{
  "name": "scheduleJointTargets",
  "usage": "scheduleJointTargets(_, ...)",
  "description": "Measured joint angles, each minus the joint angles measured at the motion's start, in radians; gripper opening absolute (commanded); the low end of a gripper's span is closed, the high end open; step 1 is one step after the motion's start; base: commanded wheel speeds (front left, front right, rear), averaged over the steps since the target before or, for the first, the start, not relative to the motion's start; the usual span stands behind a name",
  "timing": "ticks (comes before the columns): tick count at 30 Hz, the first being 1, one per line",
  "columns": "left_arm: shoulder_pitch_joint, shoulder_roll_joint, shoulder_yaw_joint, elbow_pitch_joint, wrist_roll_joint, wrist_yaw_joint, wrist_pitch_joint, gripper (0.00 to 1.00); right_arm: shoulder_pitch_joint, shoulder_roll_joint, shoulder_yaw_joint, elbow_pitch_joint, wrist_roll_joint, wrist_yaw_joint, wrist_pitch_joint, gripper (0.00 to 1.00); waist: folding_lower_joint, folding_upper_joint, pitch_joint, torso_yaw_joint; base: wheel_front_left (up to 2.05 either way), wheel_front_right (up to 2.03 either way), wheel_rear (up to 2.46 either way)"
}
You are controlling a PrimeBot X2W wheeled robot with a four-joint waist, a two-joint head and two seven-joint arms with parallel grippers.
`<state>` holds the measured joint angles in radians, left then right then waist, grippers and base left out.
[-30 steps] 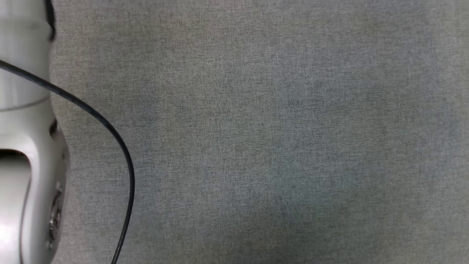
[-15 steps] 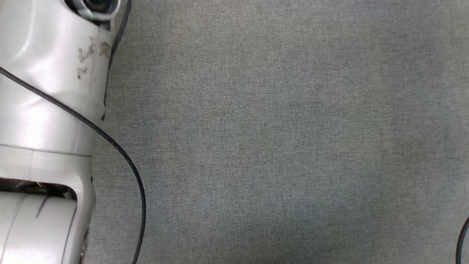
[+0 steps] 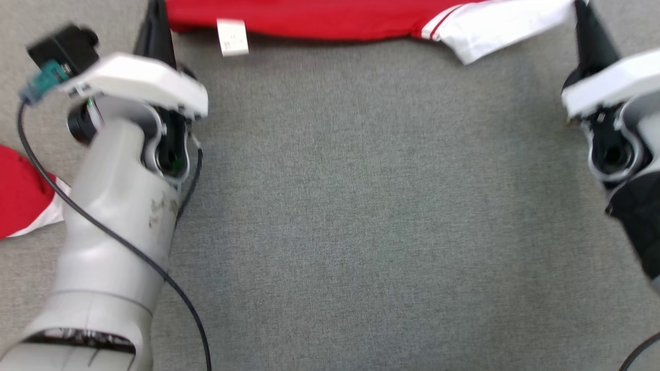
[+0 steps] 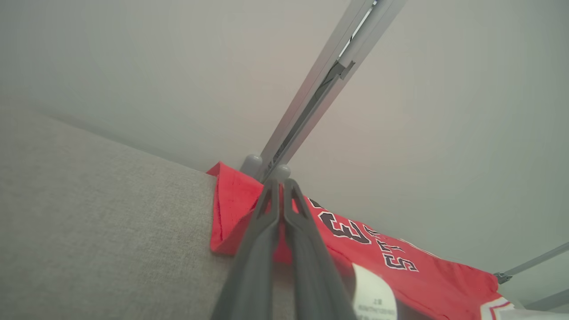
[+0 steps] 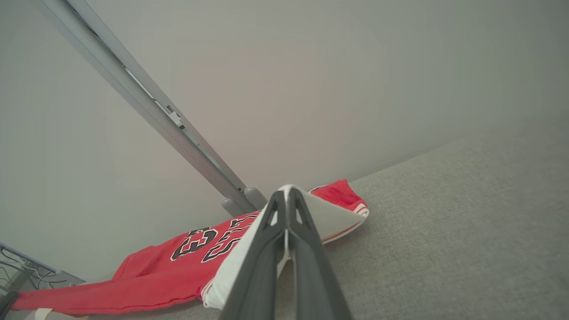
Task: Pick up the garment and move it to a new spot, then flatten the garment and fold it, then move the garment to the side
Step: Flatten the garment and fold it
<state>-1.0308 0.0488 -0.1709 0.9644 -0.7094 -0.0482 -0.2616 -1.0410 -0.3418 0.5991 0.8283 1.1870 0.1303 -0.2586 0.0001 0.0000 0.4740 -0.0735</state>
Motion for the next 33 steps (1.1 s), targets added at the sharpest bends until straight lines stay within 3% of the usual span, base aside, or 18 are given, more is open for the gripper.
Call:
scheduleJointTargets(12, 0.234, -0.003, 0.02, 0.075, 0.05, -0.013, 0.0, 0.0, 0.228, 0.014, 0.065, 0.044, 0.178, 0.0, 0.025, 0.0, 0.0, 0.0, -0.19, -0.005, 0.0, 0.0, 0.0)
scheduleJointTargets(18, 0.317, 0.003, -0.015, 0.091, 0.143, -0.03, 0.0, 0.0, 0.319, 0.012, 0.068, 0.041, 0.267, 0.0, 0.087, 0.0, -0.0001, 0.0, -0.265, -0.009, 0.0, 0.0, 0.0)
scheduleJointTargets(33, 0.432, -0.001, -0.13, 0.166, 0.252, -0.066, 0.0, 0.0, 0.556, -0.102, -0.006, -0.113, 0.461, 0.0, 0.283, 0.0, -0.0001, 0.0, -0.368, 0.041, 0.0, 0.0, 0.0)
